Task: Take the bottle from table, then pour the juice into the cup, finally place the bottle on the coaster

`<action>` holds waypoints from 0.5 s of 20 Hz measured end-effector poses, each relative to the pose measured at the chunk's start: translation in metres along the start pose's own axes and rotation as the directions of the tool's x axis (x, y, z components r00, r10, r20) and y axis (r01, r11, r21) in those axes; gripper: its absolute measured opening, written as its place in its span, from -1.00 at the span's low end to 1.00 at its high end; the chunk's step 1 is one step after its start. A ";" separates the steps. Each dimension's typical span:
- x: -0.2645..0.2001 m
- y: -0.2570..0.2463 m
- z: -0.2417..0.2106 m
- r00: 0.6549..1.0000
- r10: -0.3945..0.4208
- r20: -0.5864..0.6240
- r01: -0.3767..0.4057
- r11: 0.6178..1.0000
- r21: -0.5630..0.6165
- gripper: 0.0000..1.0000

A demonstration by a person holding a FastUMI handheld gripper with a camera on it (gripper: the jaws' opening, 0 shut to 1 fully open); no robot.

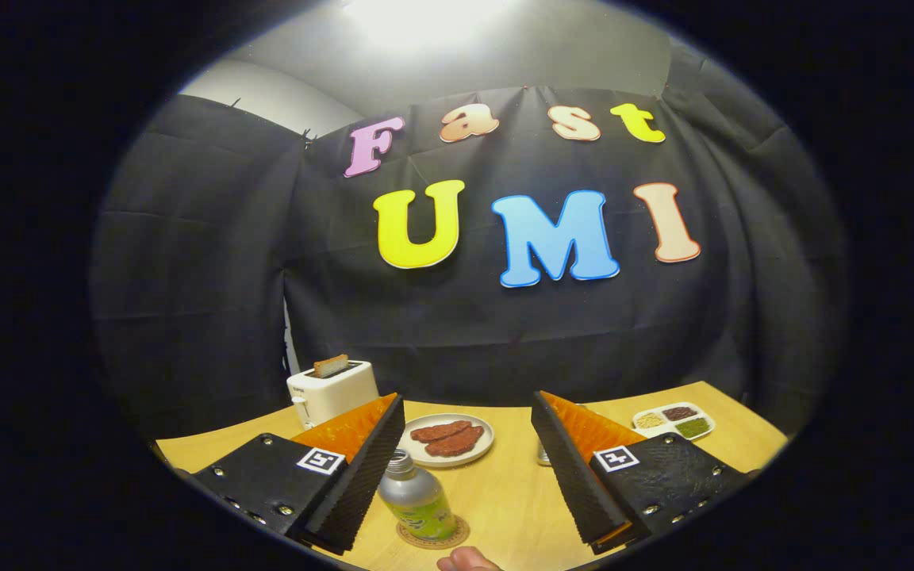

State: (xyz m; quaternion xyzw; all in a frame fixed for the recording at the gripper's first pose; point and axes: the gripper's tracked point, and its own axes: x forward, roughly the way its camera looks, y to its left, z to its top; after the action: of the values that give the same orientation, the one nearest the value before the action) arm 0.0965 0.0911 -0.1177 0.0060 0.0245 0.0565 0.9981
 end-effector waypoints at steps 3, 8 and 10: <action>-0.026 -0.034 0.033 0.998 -0.069 0.008 0.070 0.997 -0.045 0.97; -0.063 -0.073 0.085 0.986 -0.143 0.085 0.147 0.988 -0.047 0.97; -0.072 -0.081 0.084 0.985 -0.154 0.076 0.160 0.984 -0.075 0.96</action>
State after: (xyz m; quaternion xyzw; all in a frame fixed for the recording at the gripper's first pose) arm 0.0387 0.0014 -0.0311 -0.0342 -0.0123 -0.0218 0.9991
